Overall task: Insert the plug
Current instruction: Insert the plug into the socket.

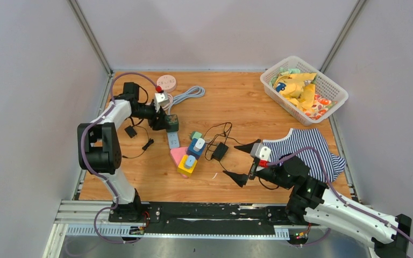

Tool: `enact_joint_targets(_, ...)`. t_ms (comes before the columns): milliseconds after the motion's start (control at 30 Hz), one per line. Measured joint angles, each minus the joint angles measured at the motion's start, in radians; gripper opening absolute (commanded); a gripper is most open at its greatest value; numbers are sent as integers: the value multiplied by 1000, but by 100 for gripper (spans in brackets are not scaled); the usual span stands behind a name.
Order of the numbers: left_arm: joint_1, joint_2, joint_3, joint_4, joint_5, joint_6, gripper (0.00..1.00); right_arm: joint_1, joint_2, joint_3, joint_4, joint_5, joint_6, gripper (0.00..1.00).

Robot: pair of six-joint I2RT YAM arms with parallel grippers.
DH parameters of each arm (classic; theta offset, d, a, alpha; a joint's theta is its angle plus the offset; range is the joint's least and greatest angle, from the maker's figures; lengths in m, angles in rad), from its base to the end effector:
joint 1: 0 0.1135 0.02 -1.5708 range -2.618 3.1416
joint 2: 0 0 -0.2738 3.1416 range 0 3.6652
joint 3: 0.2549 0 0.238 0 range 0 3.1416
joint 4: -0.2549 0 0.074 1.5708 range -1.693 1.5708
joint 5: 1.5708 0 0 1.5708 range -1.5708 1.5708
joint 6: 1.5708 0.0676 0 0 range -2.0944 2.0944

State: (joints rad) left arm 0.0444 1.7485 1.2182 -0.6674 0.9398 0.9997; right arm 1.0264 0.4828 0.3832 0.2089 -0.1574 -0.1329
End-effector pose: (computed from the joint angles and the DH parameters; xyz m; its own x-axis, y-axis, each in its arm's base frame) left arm 0.3410 -0.0395 0.2122 -0.2775 0.4845 -0.8296 0.9274 0.3604 -0.0998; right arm 0.0699 0.1360 0.2928 0.1786 0.0424 -0.9830 -0.9099 0.3872 -0.1487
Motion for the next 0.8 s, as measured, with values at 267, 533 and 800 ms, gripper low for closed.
enact_joint_targets(267, 8, 19, 27, -43, 14, 34, 0, 0, 12, 0, 0, 0, -8, 96)
enact_joint_targets(533, 22, 20, 46, -31, 15, 57, 0, 0, 48, 0, 0, 1, -16, 96)
enact_joint_targets(800, 24, 24, 48, -19, 18, 67, 0, 0, 48, 0, -1, 6, -16, 96)
